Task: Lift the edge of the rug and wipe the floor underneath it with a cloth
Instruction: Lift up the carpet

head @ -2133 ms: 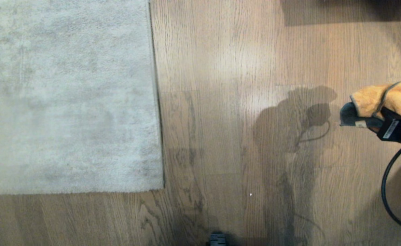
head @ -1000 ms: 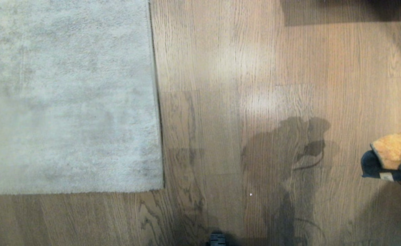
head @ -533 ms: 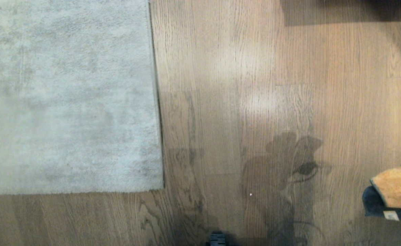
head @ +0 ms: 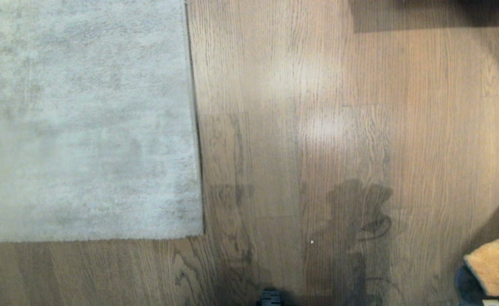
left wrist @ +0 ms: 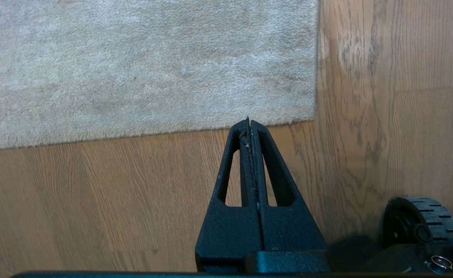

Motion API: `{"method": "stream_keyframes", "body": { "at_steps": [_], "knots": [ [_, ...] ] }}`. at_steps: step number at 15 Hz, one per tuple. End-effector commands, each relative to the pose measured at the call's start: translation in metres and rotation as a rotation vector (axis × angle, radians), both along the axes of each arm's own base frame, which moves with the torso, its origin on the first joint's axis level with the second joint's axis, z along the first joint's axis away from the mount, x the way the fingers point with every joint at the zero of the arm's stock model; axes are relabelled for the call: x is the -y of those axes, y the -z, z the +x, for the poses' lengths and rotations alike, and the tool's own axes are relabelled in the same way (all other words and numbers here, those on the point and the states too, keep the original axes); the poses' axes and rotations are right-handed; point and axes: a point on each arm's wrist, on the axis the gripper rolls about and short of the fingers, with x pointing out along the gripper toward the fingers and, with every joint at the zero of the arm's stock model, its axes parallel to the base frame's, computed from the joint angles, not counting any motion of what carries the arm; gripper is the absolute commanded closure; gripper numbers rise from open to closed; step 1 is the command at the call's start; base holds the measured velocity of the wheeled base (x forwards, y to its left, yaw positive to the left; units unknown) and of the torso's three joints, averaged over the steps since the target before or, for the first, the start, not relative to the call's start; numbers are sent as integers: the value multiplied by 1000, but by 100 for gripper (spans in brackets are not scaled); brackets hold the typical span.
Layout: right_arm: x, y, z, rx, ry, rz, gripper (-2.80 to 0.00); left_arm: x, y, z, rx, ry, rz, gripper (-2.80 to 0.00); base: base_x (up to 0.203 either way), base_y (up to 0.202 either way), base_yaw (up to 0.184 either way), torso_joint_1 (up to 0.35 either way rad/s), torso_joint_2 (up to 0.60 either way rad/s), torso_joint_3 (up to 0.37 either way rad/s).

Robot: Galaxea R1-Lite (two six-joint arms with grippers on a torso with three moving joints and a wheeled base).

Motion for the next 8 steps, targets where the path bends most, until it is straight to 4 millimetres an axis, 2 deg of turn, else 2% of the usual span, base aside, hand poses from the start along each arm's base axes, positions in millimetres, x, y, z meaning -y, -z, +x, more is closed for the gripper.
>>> {"method": "stream_keyframes", "body": {
  "at_steps": [1,5,8],
  "knots": [
    [1,4,-10,31,-3,-12,0,0,0,0,0,0,0,0,0,0,0,0,0,0],
    [1,12,-19,7,17,-41,0,0,0,0,0,0,0,0,0,0,0,0,0,0],
    [0,16,-28,62,-59,-37,0,0,0,0,0,0,0,0,0,0,0,0,0,0]
  ]
}}
